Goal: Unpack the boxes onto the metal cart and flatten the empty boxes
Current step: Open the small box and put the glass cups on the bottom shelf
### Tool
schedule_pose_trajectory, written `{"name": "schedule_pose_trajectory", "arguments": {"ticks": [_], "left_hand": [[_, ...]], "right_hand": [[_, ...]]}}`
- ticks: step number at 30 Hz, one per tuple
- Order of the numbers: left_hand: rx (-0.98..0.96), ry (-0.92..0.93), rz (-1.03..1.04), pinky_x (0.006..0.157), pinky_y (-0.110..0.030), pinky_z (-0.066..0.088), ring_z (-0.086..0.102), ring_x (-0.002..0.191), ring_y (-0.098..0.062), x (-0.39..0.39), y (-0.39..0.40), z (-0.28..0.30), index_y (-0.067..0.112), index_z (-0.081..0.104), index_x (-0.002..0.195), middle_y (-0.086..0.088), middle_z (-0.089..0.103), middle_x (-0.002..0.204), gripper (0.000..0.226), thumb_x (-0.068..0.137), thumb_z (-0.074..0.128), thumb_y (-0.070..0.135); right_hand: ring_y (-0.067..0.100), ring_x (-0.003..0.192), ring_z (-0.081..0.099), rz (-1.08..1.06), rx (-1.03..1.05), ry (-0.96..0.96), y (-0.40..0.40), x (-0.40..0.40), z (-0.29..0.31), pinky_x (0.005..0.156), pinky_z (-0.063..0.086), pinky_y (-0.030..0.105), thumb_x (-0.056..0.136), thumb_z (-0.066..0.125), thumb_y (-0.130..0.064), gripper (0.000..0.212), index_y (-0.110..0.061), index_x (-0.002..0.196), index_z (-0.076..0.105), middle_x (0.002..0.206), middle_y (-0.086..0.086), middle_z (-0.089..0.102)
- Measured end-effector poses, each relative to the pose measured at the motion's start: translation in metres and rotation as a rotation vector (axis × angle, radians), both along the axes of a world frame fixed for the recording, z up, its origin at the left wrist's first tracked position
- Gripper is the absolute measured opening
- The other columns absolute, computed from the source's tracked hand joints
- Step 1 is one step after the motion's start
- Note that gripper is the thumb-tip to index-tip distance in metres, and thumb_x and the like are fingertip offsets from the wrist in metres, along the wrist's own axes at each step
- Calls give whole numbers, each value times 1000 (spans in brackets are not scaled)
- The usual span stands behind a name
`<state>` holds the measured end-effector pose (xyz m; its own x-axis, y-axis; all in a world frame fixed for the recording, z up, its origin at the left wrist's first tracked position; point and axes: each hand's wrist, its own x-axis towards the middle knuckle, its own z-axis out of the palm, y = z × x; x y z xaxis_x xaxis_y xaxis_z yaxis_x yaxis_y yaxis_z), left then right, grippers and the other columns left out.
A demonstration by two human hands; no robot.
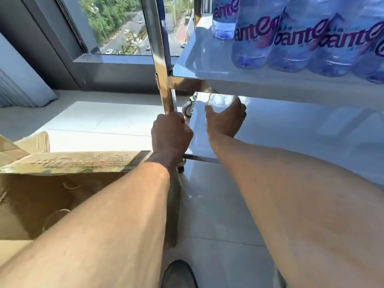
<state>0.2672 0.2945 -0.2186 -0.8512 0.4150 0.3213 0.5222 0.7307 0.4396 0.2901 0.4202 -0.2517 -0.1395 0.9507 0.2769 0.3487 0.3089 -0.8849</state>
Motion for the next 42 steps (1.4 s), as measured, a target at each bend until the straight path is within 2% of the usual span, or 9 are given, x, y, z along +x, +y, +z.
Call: {"name": "schedule_pose_trajectory", "arguments": {"ticks": [6,14,18,21,26,30,34,37,42], "left_hand": [[195,73,-86,63,-32,53,61,60,-32,-8,-11,-27,20,73,88,-9,69,69,28,70,53,26],[120,-10,-177,67,-28,51,62,62,-27,-15,-17,-18,20,72,92,-1,69,70,27,73,53,27],[-208,137,-528,73,-35,55,67,71,-29,-33,-36,8,22,74,102,-2,73,78,41,74,48,35],[-421,339,-757,58,-28,49,63,56,-27,-62,-56,31,14,75,93,-5,67,65,36,77,47,31],[-301,203,-111,58,-30,42,54,59,-31,-95,-79,34,17,56,61,-9,58,60,30,81,53,39],[-182,176,-216,52,-20,37,51,46,-21,-53,-63,-6,16,52,53,0,50,49,40,86,51,39],[-193,36,-101,68,-32,55,60,62,-19,-34,-45,-44,19,63,82,2,63,73,31,88,49,46],[-209,-56,-2,72,-33,48,55,77,-21,-39,-33,-50,22,53,107,-1,56,95,29,91,47,46],[-282,-133,95,61,-26,33,49,72,-19,-54,-24,-56,21,48,106,-3,52,89,14,92,50,24]], "right_hand": [[32,111,52,67,98,8,35,-27,-17,99,36,34,69,72,-44,68,-2,120,55,116,13,59],[28,118,42,43,86,-191,14,-15,-30,89,44,38,65,65,-55,84,-13,134,43,127,9,47],[30,118,41,-1,36,-237,5,-9,-36,87,46,39,68,69,-49,89,-10,141,36,129,12,45],[30,121,40,42,22,-269,7,-5,-42,95,42,37,71,72,-47,91,-9,144,31,132,12,42],[30,126,38,41,-27,-184,19,-18,-41,103,32,33,76,73,-47,89,-11,145,31,137,13,41],[30,132,35,48,-21,-153,24,-27,-48,110,20,29,79,71,-48,90,-10,148,28,143,13,38],[29,136,32,40,-43,-164,31,-30,-50,110,15,26,80,71,-46,90,-10,149,26,146,13,36],[31,128,38,10,-65,-126,34,-33,-50,107,20,29,82,72,-33,80,-9,146,31,139,14,41],[33,122,44,-57,-160,-77,22,-42,-59,105,26,32,88,64,-14,66,-10,146,33,134,15,44]]}}
